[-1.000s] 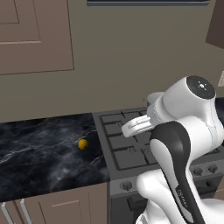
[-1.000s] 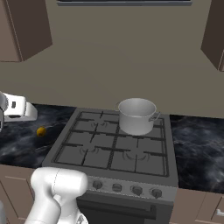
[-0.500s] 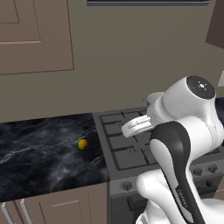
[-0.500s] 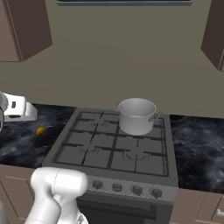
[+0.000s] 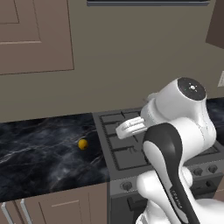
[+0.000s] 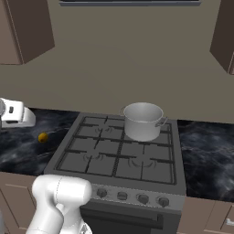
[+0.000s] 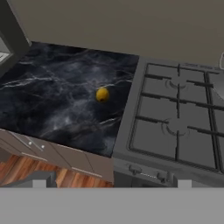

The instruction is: Turn on the burner for the pot on the stove. Wait thirty seconds for the pot to heat up. Then add the lemon to the pot.

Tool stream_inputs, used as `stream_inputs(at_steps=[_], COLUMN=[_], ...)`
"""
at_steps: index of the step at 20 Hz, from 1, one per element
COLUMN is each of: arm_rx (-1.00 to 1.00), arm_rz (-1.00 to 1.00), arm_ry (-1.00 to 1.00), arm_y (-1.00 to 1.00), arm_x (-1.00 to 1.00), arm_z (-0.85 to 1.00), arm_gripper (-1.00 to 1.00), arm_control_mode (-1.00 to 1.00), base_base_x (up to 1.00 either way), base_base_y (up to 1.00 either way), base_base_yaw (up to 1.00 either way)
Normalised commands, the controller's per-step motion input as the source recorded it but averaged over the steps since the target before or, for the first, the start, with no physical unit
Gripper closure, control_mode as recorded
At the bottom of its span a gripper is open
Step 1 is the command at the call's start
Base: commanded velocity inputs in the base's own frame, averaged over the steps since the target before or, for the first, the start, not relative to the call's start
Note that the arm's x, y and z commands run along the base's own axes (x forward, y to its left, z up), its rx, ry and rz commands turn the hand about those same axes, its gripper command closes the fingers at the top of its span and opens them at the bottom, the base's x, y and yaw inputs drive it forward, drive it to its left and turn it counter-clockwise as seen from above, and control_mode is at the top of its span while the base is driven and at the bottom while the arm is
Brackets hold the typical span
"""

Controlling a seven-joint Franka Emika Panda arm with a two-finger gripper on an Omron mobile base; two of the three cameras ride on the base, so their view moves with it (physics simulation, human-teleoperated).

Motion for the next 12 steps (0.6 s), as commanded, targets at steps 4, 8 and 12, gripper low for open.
stream_inputs(at_steps=[4,8,12], arm_rx=[0.0,0.0,-0.03], arm_rz=[0.0,0.0,0.0], arm_ry=[0.17,0.18,0.16], arm_y=[0.42,0.46,0.47], arm_x=[0.18,0.22,0.21], arm_z=[-0.32,-0.44,-0.52], arm_gripper=[-1.0,-1.0,-1.0], arm_control_mode=[-1.0,-1.0,-1.0], base_base_x=[0.0,0.0,0.0], base_base_y=[0.0,0.0,0.0], base_base_yaw=[0.0,0.0,0.0])
